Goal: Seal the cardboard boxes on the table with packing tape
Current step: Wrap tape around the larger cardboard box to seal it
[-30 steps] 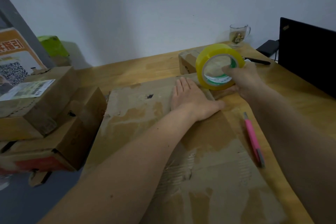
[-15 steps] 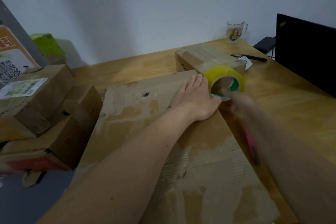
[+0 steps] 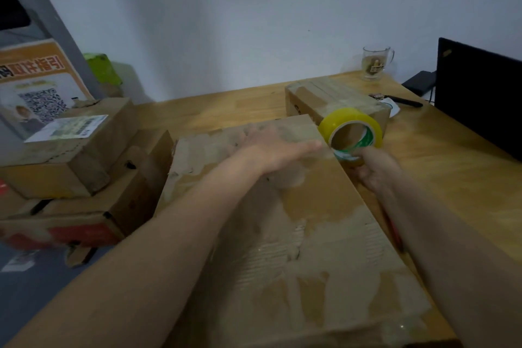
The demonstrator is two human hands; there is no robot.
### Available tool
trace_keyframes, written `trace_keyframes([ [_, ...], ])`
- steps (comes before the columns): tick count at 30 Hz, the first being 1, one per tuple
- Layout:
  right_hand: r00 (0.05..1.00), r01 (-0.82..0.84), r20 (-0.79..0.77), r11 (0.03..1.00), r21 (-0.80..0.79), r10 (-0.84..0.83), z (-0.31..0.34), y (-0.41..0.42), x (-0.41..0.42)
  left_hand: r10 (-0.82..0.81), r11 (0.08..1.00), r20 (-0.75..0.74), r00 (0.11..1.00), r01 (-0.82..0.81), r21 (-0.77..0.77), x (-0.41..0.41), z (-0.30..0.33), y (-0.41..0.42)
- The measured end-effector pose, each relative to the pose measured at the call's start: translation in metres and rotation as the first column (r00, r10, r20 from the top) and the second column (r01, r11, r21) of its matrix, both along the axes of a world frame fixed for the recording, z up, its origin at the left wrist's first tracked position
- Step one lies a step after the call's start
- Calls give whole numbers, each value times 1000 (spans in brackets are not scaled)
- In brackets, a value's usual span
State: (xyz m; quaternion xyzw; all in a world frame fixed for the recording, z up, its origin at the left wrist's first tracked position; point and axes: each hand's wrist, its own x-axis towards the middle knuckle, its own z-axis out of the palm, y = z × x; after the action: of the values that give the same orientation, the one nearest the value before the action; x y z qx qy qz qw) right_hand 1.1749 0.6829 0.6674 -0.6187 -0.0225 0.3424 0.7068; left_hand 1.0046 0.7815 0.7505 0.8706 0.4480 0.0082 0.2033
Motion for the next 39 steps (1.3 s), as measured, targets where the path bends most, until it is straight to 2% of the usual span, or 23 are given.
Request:
trace_keyframes([
  [2,1000,2,-24,1000,22,-1,0,0,-5,131,987,-89,987,-122,102,-30,-2,24],
  [6,994,-107,-26,994,-30,106,6,8,-31,313,949,-161,936,-303,82,-81,-17,53],
  [9,992,-102,73,994,-44,105,10,11,-47,393,919,-112,913,-394,11,-97,-20,56],
  [13,996,-84,38,991,102,81,17,8,-62,414,908,-10,910,-414,-65,-118,-23,60],
  [15,992,-103,86,990,99,95,22,4,-69,430,901,50,902,-425,-90,-124,-27,60],
  [19,995,-62,80,990,124,52,42,-3,-79,439,893,122,890,-417,-170,-131,-23,61],
  [22,983,-91,174,972,219,53,75,-2,-70,439,884,243,865,-366,-292,-132,-18,58],
  [24,961,-149,265,961,235,84,110,2,-61,465,861,344,816,-326,-389,-129,-20,50],
  [27,836,-195,539,973,124,99,163,10,-56,516,798,452,727,-217,-562,-115,-34,37],
  [29,734,-204,669,978,51,119,189,17,-61,456,778,547,701,-17,-628,-104,-46,30],
  [31,643,-195,753,981,-17,141,201,26,-68,334,794,614,715,139,-593,-98,-44,24],
  [33,580,-182,800,982,-58,155,206,34,-76,314,826,641,700,130,-548,-97,-28,28],
  [36,561,-226,802,970,-89,205,210,47,-93,329,854,750,574,157,-496,-102,23,38],
  [39,548,-244,799,961,-132,249,216,65,-115,132,952,905,404,204,-230,-103,81,49],
])
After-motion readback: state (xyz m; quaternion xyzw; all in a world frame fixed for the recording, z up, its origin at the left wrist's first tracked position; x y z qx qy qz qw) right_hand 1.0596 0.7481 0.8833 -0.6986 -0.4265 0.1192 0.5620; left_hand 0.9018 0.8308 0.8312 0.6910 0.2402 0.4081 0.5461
